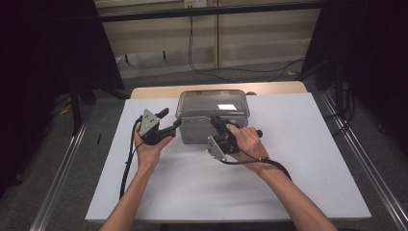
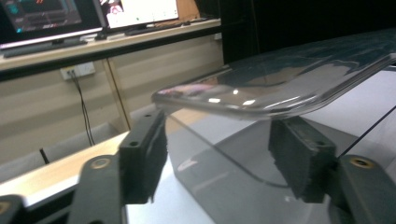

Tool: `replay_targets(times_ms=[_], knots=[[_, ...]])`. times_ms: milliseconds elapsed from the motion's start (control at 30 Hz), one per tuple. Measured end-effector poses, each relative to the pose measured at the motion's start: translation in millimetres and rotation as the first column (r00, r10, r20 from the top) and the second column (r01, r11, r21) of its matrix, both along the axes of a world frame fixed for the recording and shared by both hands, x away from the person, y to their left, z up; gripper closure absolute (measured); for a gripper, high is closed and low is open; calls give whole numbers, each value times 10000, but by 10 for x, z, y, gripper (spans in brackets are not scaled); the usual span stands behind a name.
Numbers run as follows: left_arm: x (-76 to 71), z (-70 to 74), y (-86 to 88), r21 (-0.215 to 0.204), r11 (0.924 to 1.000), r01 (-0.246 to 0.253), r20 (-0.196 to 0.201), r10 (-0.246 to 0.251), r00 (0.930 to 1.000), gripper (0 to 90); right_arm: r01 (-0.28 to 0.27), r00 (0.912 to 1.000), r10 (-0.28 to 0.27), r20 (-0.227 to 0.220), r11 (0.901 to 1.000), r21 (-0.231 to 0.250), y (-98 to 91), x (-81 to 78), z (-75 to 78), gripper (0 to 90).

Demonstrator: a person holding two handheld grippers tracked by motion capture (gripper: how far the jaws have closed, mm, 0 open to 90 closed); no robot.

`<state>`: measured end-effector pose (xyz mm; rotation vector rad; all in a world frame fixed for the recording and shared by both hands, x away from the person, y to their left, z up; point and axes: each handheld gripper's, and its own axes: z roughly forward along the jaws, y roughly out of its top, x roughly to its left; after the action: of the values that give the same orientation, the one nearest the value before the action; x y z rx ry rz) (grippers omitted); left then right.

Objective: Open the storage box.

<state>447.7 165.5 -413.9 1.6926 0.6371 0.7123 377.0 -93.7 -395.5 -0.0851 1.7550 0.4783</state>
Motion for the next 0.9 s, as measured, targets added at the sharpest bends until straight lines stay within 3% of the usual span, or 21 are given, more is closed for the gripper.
replay_targets(times_ms=[333, 667, 700, 900], knots=[[52, 3, -95, -191, 9994, 278, 409, -270, 9988, 511, -3, 10000, 3, 38, 10000, -5, -8, 4, 37, 793], [85, -1, -147, -66, 9997, 228, 698, -223, 9973, 482, -38, 10000, 38, 26, 10000, -24, -6, 6, 41, 793], [89, -2, -173, 111, 9995, 289, 800, -297, 9964, 482, -33, 10000, 33, 19, 10000, -4, -5, 5, 38, 792], [114, -12, -175, 59, 9994, 350, 775, -354, 9964, 462, -28, 10000, 28, -73, 10000, -47, -1, 4, 34, 785]])
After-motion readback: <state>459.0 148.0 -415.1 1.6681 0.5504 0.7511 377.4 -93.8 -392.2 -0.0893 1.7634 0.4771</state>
